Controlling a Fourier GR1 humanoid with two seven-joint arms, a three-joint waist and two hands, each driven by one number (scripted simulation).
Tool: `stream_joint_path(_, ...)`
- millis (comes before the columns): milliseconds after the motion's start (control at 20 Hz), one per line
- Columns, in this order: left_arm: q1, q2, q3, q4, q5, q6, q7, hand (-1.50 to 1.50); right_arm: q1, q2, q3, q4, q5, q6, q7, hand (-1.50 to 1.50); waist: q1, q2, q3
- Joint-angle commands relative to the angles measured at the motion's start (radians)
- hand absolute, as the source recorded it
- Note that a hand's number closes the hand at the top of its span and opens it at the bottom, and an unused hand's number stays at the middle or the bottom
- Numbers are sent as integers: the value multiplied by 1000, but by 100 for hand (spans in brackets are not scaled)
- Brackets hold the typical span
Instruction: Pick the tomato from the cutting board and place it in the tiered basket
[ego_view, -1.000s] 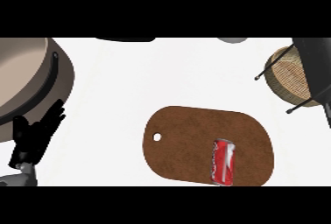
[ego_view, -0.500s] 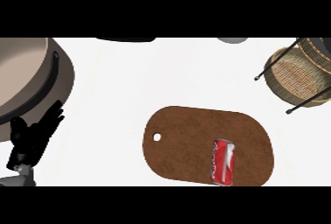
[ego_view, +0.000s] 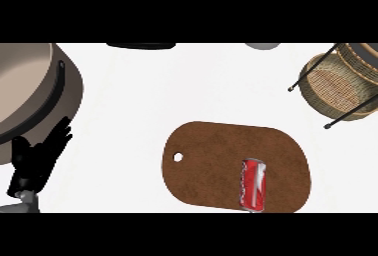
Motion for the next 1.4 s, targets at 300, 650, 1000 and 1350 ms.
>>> stream_joint_path(300, -4, 4, 6, -3, -5, -4, 4, 0, -7, -58, -30, 46, -34, 138, -68, 150, -1, 3, 1)
stream_joint_path(650, 5, 14, 30, -4, 22, -23, 9, 0, 6, -72, -158, 101, -163, 321, 121, -150, -7, -2, 1)
stream_joint_path(1000, 17, 23, 33, 34, 4, -37, -39, 0, 73, -14, -188, -5, -206, 148, 197, -150, -7, -2, 1)
stream_joint_path(1350, 19, -15, 11, -5, -16, 5, -8, 0, 20, -54, -162, -140, -177, -20, 200, -150, -16, -10, 1)
